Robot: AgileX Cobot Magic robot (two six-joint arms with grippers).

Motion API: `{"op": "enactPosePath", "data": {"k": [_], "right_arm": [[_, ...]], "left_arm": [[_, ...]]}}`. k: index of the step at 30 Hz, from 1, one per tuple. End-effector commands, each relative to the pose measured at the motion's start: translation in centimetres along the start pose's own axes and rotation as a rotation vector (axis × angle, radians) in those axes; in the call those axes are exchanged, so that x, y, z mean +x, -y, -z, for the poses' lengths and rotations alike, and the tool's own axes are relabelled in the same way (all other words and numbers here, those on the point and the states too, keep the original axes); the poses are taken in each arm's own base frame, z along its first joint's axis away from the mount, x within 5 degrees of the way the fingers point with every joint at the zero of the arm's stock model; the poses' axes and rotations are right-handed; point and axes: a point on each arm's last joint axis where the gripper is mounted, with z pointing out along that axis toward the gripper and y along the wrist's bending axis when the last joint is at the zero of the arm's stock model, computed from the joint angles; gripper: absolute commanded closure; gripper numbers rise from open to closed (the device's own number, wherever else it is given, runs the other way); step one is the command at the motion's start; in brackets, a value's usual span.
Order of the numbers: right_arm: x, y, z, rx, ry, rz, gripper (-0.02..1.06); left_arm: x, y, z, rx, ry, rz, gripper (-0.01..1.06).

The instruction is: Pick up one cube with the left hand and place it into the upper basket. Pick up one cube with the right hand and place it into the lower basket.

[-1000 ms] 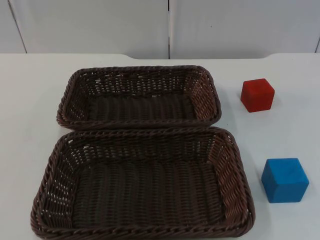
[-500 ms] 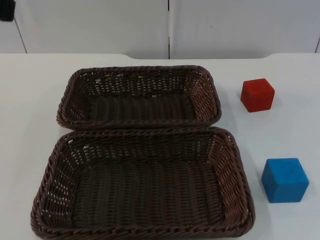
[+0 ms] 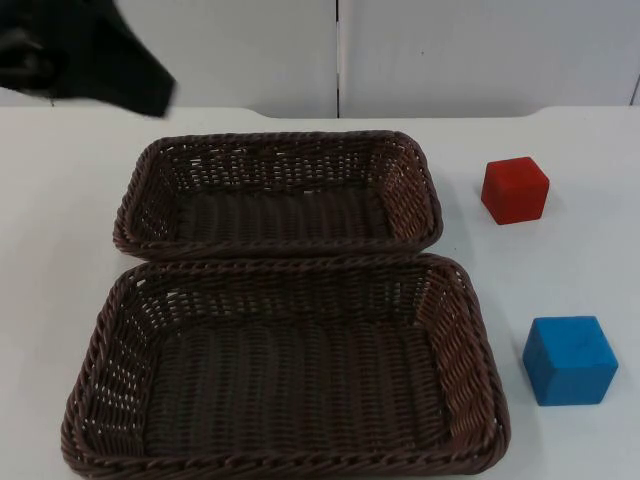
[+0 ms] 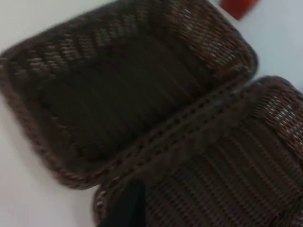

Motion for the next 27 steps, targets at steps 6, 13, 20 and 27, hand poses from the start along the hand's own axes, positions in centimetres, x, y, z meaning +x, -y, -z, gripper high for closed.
{"op": "enactPosePath", "data": {"k": [6,13,20,27], "right_arm": [[0.1,0.0,-0.1,0.007,0.005,0.003,-0.01],[0.1,0.0,-0.1,0.007,0.005,0.003,-0.01],[0.1,0.0,-0.1,0.007,0.005,0.003,-0.01],[0.1,0.0,-0.1,0.007,0.005,0.003,-0.01]], "left_arm": [[-0.2,1.5,-2.6,0.044,-0.03,-0.034,0.0],[-1.3,2.9,-3.7,0.084,-0.04,-0.065,0.0],[-3.2,4.2,-4.9,0.073,-0.068,-0.093,0.0],[-4.4,5.5,-7.0,0.094,-0.117,-0.13,0.0]]}}
